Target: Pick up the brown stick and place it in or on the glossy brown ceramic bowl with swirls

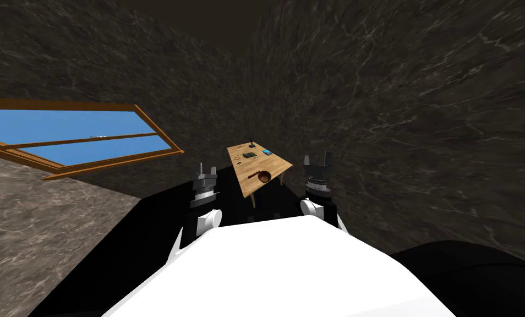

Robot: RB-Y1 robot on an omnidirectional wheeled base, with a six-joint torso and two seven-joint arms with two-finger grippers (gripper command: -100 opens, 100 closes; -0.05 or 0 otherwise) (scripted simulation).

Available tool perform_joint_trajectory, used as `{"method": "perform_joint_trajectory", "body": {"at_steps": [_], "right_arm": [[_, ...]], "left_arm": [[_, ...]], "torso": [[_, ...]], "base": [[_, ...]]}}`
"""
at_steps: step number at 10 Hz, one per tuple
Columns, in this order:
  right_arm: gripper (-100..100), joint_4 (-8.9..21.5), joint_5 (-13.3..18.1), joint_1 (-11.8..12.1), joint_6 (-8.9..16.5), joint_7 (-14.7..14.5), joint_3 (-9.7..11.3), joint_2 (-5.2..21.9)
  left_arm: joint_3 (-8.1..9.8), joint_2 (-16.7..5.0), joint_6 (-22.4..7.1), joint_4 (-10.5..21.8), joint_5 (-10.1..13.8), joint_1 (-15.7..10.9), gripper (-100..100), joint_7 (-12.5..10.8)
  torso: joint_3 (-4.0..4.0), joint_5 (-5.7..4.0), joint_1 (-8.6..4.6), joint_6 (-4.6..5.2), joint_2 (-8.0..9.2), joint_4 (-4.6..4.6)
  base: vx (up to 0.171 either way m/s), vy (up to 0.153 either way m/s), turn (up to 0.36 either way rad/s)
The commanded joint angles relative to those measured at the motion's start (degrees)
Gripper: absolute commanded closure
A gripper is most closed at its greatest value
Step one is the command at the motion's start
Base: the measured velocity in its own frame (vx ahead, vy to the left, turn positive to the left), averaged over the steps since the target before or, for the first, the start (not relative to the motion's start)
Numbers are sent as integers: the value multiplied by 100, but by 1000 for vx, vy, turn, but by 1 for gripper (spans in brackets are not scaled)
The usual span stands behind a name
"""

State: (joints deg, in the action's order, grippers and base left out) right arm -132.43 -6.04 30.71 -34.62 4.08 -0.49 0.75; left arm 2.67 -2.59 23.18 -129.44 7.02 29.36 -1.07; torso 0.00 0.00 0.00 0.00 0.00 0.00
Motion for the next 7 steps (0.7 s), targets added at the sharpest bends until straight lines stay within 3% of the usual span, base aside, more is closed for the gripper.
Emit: {"method": "perform_joint_trajectory", "body": {"at_steps": [1,7], "right_arm": [[0,0,0,0,0,0,0,0],[0,0,0,-1,0,0,0,0]], "left_arm": [[68,-200,-134,63,-14,-43,-100,-23],[474,-799,-955,485,-74,-312,-100,-179]], "torso": [[0,0,0,0,0,0],[14,0,-1,1,24,5]], "base": [[-27,-6,-79],[-59,-9,-127]]}}
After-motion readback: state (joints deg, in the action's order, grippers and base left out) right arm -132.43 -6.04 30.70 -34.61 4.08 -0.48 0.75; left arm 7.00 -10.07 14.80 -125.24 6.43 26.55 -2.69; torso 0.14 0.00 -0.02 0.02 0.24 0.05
